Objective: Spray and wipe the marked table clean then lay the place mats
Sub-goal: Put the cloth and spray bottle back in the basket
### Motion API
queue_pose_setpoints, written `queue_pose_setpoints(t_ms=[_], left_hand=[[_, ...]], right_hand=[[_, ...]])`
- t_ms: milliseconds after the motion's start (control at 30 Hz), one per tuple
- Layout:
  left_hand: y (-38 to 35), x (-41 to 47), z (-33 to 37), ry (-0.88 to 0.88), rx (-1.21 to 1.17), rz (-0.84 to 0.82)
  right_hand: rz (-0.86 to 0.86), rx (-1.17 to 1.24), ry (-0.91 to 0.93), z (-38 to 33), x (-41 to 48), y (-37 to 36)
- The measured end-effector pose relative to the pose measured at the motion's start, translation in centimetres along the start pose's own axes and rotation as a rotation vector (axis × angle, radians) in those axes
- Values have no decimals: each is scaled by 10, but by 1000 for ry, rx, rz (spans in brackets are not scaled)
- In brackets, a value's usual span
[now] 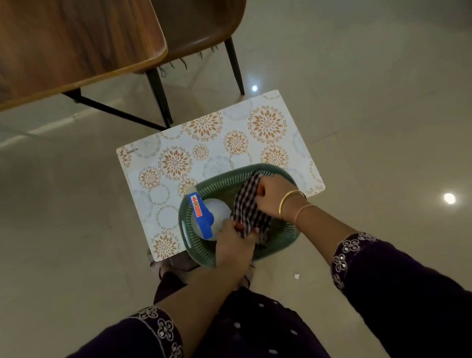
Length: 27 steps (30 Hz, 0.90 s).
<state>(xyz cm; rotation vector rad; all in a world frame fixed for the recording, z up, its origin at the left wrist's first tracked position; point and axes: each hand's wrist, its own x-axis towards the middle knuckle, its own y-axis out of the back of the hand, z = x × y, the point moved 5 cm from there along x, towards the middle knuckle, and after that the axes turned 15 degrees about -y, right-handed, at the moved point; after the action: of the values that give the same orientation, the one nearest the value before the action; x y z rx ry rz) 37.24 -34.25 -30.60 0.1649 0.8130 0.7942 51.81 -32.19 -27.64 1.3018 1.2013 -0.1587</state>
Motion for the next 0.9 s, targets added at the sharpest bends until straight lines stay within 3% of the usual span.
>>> queue_pose_setpoints(t_ms=[133,200,333,433,567,733,900], left_hand=[[12,-9,9,-58,-69,106],[12,-12,12,-41,-125,97],[8,-11,20,71,-301,13],[7,-13,26,175,-411,-13],[17,-18,37,-62,-368,80],[23,-29,53,-308,-343,117],[22,-30,66,-314,-463,126]], right_hand=[[61,403,1,13,-5,17],[-49,651,-34,21,-5,23],[-283,911,-7,23,-16,33],[-466,898,81,18,-32,35],[-569,815,147,19,-37,37],[-750,991,98,20,-37,43],[-711,1131,-31,27,-32,35]])
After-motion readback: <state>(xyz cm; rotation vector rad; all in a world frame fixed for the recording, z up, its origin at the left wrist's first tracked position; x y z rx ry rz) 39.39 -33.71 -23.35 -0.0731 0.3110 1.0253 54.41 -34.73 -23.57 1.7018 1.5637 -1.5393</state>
